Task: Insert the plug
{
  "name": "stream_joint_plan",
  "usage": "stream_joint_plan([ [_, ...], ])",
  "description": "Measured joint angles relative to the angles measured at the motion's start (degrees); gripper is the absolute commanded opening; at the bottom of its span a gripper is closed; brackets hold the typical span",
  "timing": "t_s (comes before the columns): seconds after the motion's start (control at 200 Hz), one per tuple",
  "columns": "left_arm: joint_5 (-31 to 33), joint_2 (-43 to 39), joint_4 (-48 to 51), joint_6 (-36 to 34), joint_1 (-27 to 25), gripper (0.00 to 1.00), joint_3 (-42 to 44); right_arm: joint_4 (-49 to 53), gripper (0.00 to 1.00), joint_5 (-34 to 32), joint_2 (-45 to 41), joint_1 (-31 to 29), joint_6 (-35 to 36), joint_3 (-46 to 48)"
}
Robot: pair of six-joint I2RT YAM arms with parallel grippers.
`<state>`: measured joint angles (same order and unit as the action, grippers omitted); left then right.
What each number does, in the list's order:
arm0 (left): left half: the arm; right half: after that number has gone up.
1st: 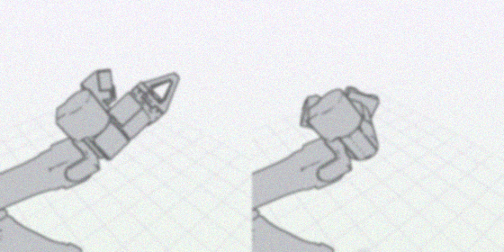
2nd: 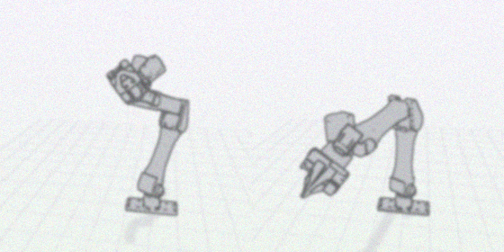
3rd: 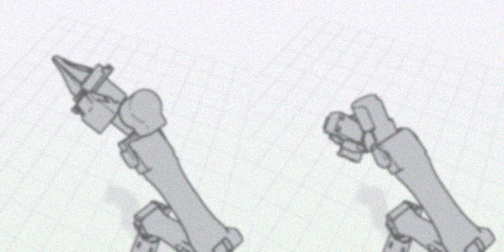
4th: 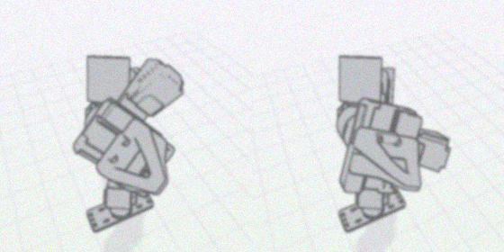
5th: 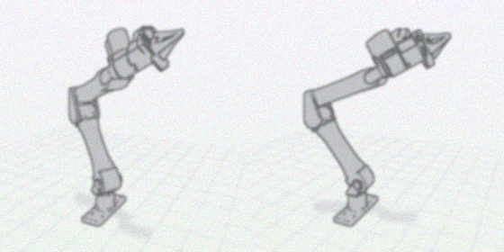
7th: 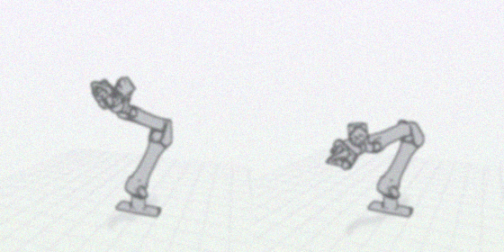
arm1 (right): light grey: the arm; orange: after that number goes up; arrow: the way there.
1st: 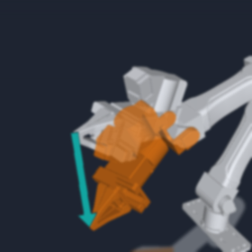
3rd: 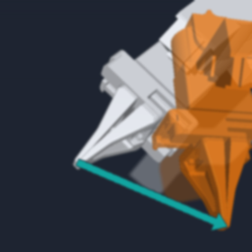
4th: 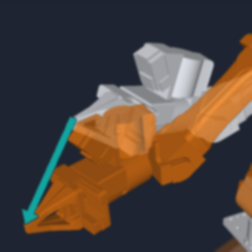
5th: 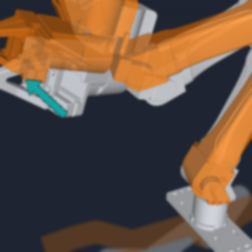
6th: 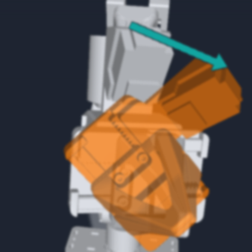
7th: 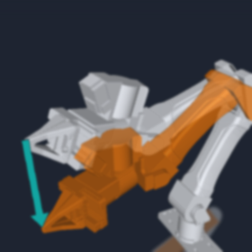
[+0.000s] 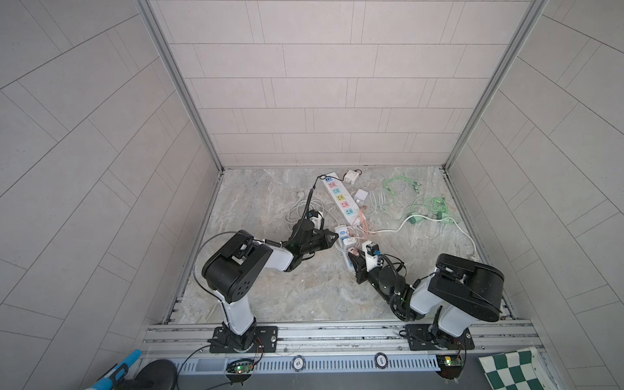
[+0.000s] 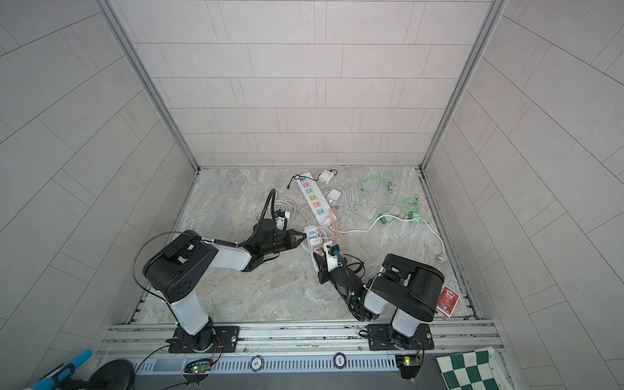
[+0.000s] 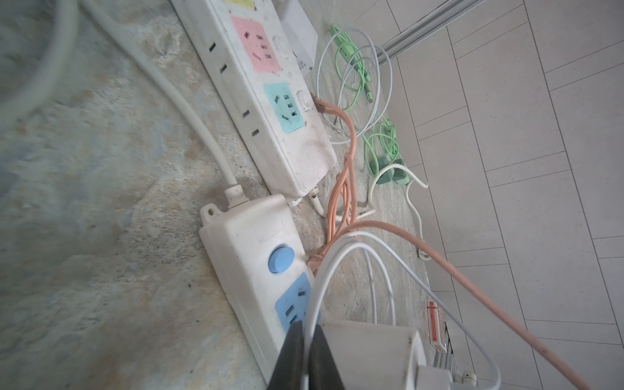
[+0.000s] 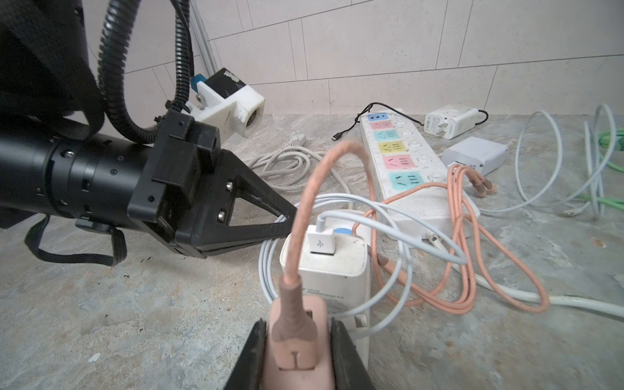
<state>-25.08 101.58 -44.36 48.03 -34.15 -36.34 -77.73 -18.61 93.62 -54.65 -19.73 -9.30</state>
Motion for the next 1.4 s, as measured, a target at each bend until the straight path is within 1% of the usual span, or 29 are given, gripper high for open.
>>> stream_joint_plan([
  [0.195, -0.04, 0.0, -0.04, 0.02, 0.0, 0.08, 0.0, 2.32, 0.0, -1.05, -0.57, -0.55, -0.24, -1.16],
  [0.365, -0.22, 0.33, -0.48, 0.11, 0.0, 0.08, 0.0, 2.45, 0.0, -2.56, 0.85, -1.88, -1.07, -2.62],
  [0.585, -0.42, 0.61, -1.4, 0.22, 0.0, 0.08, 0.0, 4.44, 0.0, -5.95, 1.14, -4.09, -2.54, -3.91],
  [0.951, -0.63, 1.14, -2.45, 0.66, 0.0, 0.08, 0.0, 11.1, 0.0, -11.21, -1.44, -5.84, -6.73, -5.05],
  [1.401, -0.94, 2.16, -3.37, 1.4, 0.0, 0.07, -0.02, 12.85, 0.0, -13.81, -0.92, -6.71, -9.27, -6.4],
])
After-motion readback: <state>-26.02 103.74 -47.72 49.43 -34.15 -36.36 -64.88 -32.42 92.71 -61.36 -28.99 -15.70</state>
